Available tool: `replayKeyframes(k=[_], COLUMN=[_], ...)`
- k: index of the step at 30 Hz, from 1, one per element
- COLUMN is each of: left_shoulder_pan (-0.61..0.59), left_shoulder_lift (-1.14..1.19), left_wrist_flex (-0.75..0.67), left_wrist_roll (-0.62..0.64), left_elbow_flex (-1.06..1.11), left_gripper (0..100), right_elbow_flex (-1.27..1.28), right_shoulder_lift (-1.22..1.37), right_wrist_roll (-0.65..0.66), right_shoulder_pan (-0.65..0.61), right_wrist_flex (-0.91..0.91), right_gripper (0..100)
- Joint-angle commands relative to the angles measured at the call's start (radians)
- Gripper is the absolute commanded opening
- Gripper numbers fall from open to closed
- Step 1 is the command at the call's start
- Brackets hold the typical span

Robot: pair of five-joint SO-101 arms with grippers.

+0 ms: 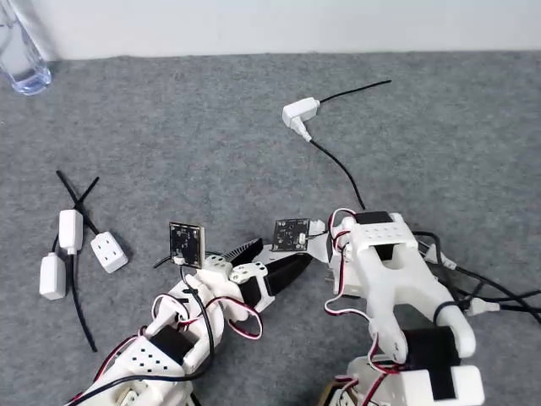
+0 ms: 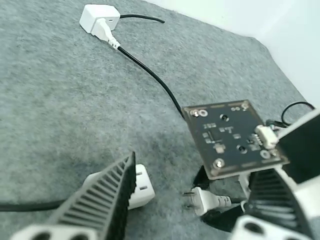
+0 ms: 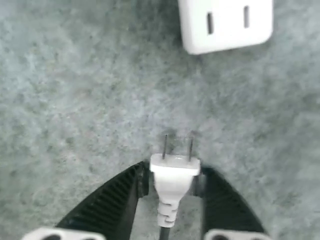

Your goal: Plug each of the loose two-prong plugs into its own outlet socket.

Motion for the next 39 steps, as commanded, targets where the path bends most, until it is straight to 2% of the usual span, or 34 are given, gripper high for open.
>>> replayKeyframes(k=[1, 10, 24, 27, 32, 39], left_shoulder_pan=[-0.002, -0.002, 0.003, 0.003, 0.003, 0.003], left_shoulder_lift=[-0.003, -0.003, -0.003, -0.003, -0.003, -0.003], left_wrist_flex=[-0.005, -0.005, -0.005, -0.005, -0.005, -0.005], left_wrist_roll=[0.000, 0.000, 0.000, 0.000, 0.000, 0.000], left_elbow_flex=[-0.015, -0.015, -0.015, -0.015, -0.015, -0.015], left_gripper=[34, 34, 34, 34, 34, 34], right_elbow_flex=[0.020, -0.101, -0.503, -0.542, -0.494, -0.186], right_shoulder_lift=[-0.002, -0.007, -0.007, -0.015, -0.170, -0.473], right_wrist_roll=[-0.002, -0.002, -0.012, -0.084, -0.190, -0.281], right_shoulder_pan=[-0.024, 0.021, 0.012, 0.008, -0.041, -0.200], right_wrist_flex=[-0.002, 0.028, 0.456, 0.487, 0.516, 0.458], right_gripper=[0.5, 0.8, 0.8, 0.8, 0.8, 0.8])
